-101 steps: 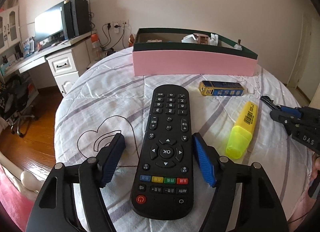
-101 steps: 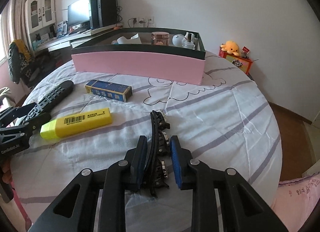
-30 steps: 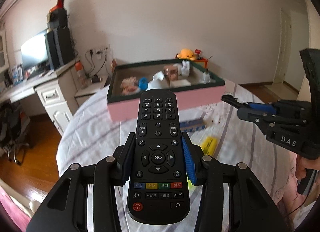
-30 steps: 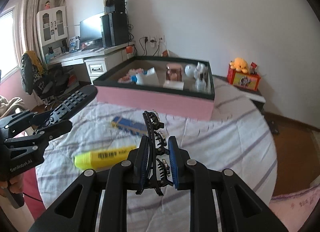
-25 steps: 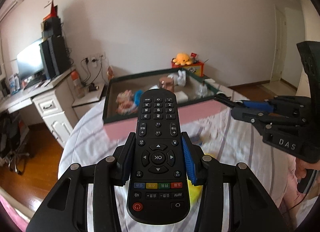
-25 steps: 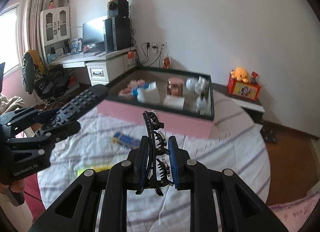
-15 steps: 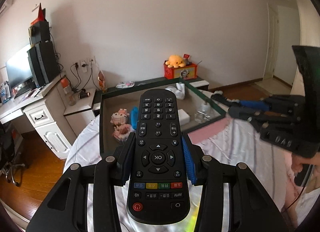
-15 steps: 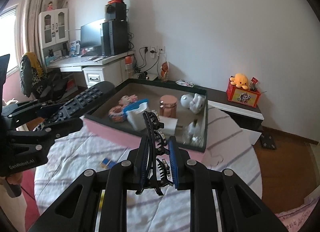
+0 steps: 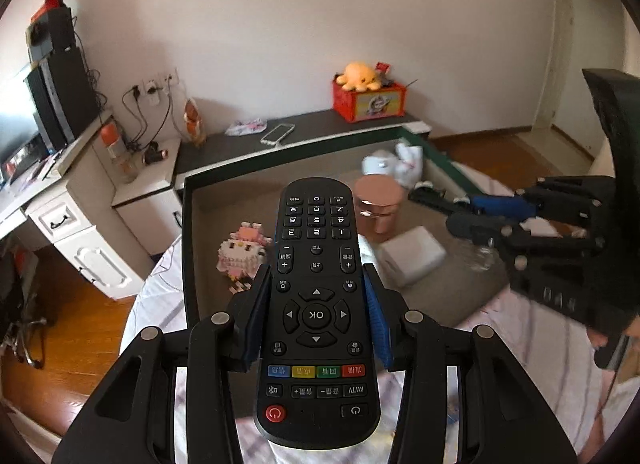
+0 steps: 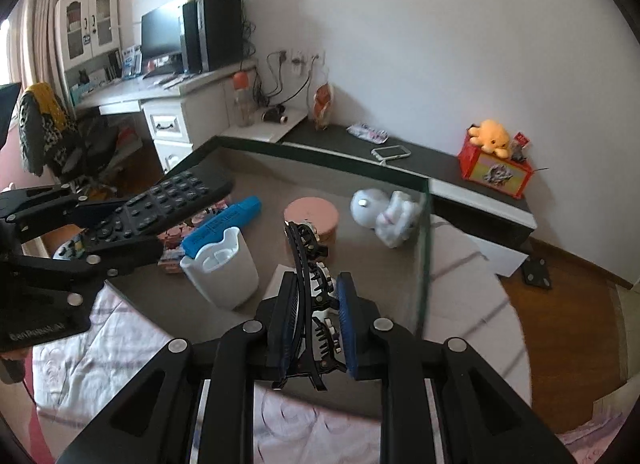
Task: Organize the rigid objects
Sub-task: 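Carry the remote and hair clip over the pink box with both tools, then lower the remote and hair clip into the box and open both tools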
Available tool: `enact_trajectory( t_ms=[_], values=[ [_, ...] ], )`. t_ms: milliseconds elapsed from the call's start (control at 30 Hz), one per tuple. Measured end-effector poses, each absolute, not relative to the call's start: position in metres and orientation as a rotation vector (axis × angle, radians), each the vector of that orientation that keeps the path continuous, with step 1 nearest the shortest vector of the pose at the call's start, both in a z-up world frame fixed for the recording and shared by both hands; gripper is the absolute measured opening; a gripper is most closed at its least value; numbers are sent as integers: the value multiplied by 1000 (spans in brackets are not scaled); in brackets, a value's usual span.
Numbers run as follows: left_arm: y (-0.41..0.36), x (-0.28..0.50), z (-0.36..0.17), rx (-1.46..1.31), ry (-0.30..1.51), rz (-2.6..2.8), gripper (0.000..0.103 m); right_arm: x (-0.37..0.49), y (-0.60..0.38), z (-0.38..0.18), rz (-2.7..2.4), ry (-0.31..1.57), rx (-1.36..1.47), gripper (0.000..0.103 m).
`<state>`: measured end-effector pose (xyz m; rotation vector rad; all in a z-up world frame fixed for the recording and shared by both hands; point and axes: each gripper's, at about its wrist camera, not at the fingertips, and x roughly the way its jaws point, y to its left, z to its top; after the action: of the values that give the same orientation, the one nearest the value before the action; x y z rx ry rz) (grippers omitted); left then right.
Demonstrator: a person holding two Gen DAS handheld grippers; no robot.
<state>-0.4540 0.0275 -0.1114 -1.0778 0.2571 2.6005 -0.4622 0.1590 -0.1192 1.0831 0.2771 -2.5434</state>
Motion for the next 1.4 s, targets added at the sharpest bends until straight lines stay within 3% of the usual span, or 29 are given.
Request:
enact_trajectory(
  t_ms=[333, 1000, 1167, 1300, 1400],
  values=[
    [23, -493, -137, -1203, 285, 2630, 44, -493, 119, -144, -2473, 392, 1187, 20],
    [33, -493, -144, -1156, 340, 2653, 47, -504, 127, -140, -2497, 278, 1207, 22],
    [29, -484, -133, -1132, 322, 2684, 60, -492, 128, -128, -2528, 302, 1158, 42],
    [21, -471, -121, -1108, 289, 2717, 85, -482, 132, -117, -2537, 290, 1136, 45],
    [15, -456, -111, -1064, 282, 2742, 95, -468, 135, -106, -2551, 285, 1093, 56]
  ],
)
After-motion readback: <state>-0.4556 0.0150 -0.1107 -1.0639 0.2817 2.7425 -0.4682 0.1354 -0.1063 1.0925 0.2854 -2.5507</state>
